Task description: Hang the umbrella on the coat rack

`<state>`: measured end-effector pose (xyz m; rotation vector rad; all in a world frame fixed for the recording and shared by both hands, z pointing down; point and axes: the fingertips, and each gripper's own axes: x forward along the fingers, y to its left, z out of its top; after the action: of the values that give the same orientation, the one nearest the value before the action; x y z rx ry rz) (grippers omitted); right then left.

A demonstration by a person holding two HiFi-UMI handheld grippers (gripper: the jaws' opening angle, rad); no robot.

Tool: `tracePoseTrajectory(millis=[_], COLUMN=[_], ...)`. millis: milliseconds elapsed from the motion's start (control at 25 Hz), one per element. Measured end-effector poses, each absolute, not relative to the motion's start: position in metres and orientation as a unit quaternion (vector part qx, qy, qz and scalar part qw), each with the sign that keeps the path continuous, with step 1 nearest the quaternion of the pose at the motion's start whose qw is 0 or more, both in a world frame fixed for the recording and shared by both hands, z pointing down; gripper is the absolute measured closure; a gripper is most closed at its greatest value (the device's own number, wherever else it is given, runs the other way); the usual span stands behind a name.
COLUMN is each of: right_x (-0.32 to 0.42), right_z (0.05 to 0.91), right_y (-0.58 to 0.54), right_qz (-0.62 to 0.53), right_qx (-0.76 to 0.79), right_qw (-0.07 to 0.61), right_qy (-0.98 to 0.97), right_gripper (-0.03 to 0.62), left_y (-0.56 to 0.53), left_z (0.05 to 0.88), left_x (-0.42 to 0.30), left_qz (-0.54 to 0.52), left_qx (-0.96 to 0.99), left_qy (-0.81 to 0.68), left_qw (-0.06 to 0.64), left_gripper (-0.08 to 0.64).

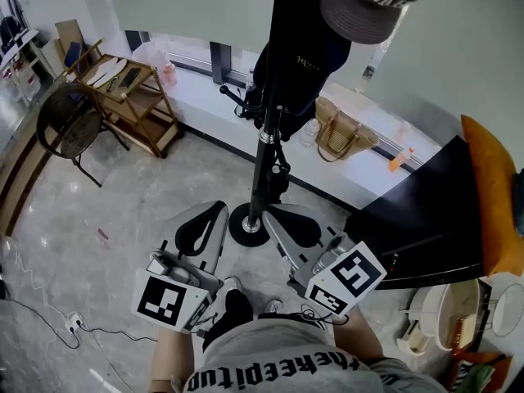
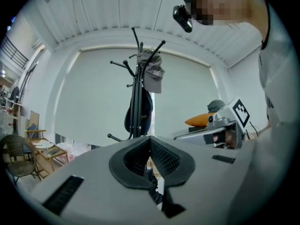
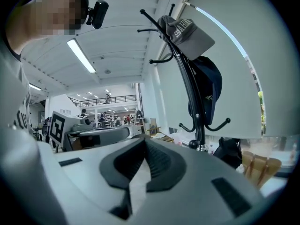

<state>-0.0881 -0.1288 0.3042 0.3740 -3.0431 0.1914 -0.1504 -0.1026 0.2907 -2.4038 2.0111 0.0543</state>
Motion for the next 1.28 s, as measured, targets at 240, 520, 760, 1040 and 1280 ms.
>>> tracePoseTrajectory(millis=[240,520,760,1040,1280], right_x=[-0.090,-0.086,-0.077,-0.071,-0.067], right_z=[0.302,0.299,0.296,0.294,0.295], right_y=[-0.112,-0.101,-0.098,-0.095,-0.098], right_qz=[0.058,0.050,0.043,0.038,0.036], right_qx=[0.095,0.079,0.077,0.072,0.074], right_qw=[0.033,0.032,0.027,0.026,0.025], right_qy=[-0.993,-0.995,-0.996,-0.996,-0.996], right_gripper=[0.580,0.580,0.580,0.580,0.580], left_y=[-0.084,-0.067,-0.063,-0.062,-0.066], left_z=[0.280,0.285,0.284,0.286,0.290], left_x=[-0.143,-0.138,-0.129,-0.122,-0.117], left_qz=[0.034,0.025,0.019,0.015,0.010], left_qx=[-0.757,-0.744,-0.737,-0.738,-0.741], left_qy=[0.652,0.668,0.676,0.675,0.671], left_qw=[0.017,0.016,0.012,0.009,0.007], left_gripper=[0.545,0.545,0.545,0.545,0.545])
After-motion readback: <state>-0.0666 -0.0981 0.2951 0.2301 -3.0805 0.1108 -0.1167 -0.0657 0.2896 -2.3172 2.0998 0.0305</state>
